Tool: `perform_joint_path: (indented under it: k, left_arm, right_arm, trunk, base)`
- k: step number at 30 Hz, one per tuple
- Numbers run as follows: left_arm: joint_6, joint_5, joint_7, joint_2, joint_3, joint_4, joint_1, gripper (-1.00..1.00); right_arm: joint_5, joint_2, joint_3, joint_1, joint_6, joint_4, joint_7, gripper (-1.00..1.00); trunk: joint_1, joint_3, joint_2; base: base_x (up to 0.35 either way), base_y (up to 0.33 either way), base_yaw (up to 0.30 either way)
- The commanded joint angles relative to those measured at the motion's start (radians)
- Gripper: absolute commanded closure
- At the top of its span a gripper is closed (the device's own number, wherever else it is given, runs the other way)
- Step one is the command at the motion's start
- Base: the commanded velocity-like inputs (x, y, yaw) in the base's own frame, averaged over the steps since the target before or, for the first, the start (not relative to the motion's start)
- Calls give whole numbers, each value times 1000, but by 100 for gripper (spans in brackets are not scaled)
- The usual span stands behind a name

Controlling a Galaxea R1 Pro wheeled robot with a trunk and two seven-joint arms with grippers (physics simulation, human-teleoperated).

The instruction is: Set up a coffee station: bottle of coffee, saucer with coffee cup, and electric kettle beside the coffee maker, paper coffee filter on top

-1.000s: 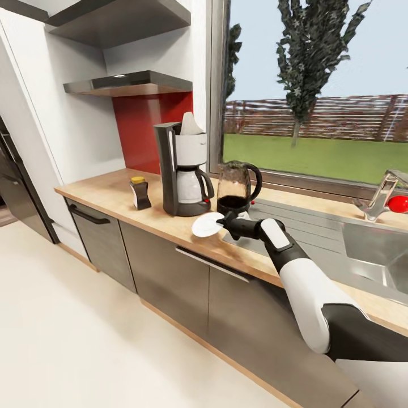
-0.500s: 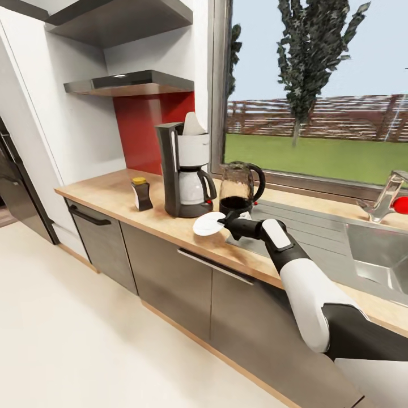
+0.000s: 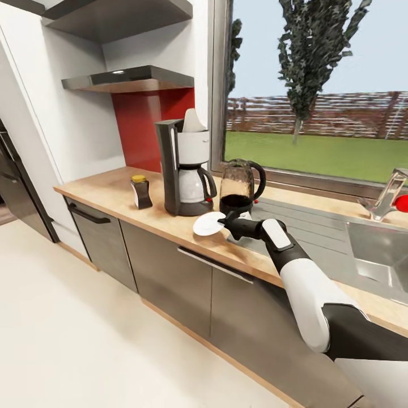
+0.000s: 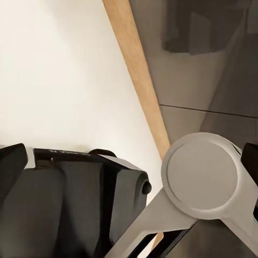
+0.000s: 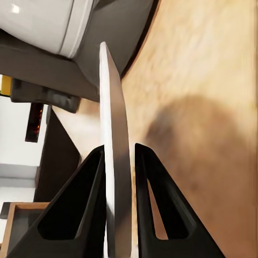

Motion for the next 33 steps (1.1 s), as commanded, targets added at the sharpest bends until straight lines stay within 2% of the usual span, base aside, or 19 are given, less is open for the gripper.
perform_joint_path:
  k: [1,27,33]
  left_arm:
    - [11,9,-3,0,-8,0,0,-100]
    - [11,9,-4,0,-8,0,0,-100]
    - [10,9,-3,0,-8,-1,0,-100]
  right_arm:
    - [-4,1,-8,-1,6,0,1,100]
    - [-4,0,-9,-1,6,13,1,100]
    - [-4,0,-10,-1,6,13,2,100]
  trunk:
    - [0,-3,-1]
    - [0,-43,-1]
    - [0,-46,-1]
  base:
    - [0,0,0]
    - [0,0,0]
    - [48,0,0]
